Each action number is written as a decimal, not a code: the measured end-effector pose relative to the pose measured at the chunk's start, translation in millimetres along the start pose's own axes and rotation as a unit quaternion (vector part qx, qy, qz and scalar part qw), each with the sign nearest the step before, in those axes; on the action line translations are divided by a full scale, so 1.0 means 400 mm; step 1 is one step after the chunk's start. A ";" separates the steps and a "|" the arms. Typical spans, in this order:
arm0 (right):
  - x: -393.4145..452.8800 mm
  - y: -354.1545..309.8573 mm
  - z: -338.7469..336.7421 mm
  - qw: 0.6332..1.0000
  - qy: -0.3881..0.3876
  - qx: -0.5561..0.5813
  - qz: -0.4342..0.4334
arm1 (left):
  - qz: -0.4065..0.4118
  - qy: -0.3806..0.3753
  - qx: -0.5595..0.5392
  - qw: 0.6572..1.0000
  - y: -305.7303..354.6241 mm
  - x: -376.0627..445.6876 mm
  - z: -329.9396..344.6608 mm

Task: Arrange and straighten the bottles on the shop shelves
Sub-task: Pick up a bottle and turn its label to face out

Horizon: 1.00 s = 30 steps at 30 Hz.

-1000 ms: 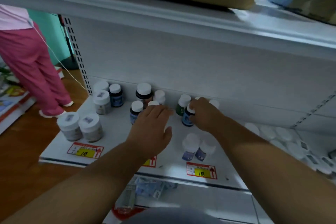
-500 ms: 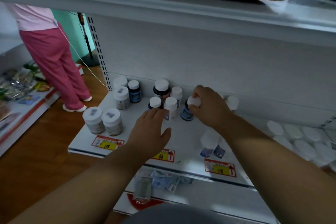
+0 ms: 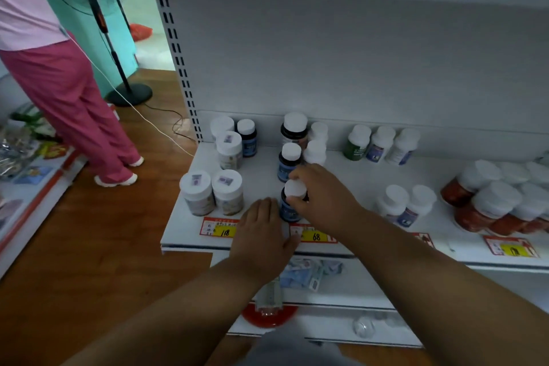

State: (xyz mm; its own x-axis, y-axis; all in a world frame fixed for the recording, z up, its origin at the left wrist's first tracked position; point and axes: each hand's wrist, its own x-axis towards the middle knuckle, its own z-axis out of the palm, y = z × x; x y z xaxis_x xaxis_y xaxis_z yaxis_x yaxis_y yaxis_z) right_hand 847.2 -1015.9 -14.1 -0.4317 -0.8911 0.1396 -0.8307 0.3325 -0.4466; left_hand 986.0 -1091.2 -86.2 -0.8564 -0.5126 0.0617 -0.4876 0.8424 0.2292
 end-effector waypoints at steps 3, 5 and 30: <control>0.006 -0.001 0.006 1.000 -0.002 0.018 0.013 | -0.008 0.007 -0.004 1.000 0.001 -0.001 0.009; 0.014 -0.005 0.009 1.000 0.002 0.022 0.009 | -0.016 0.015 -0.004 1.000 0.000 0.002 0.013; 0.137 0.050 -0.127 0.996 0.048 -0.080 -0.008 | 0.050 0.069 -0.036 0.996 0.021 0.081 -0.084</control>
State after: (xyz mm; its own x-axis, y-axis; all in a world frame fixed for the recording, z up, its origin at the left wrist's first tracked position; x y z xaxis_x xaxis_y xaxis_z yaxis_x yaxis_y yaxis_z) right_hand 788.9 -1042.4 29.5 -0.4427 -0.8658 0.2332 -0.8802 0.3699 -0.2974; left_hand 959.9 -1106.2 -49.8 -0.8658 -0.4494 0.2201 -0.3838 0.8786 0.2843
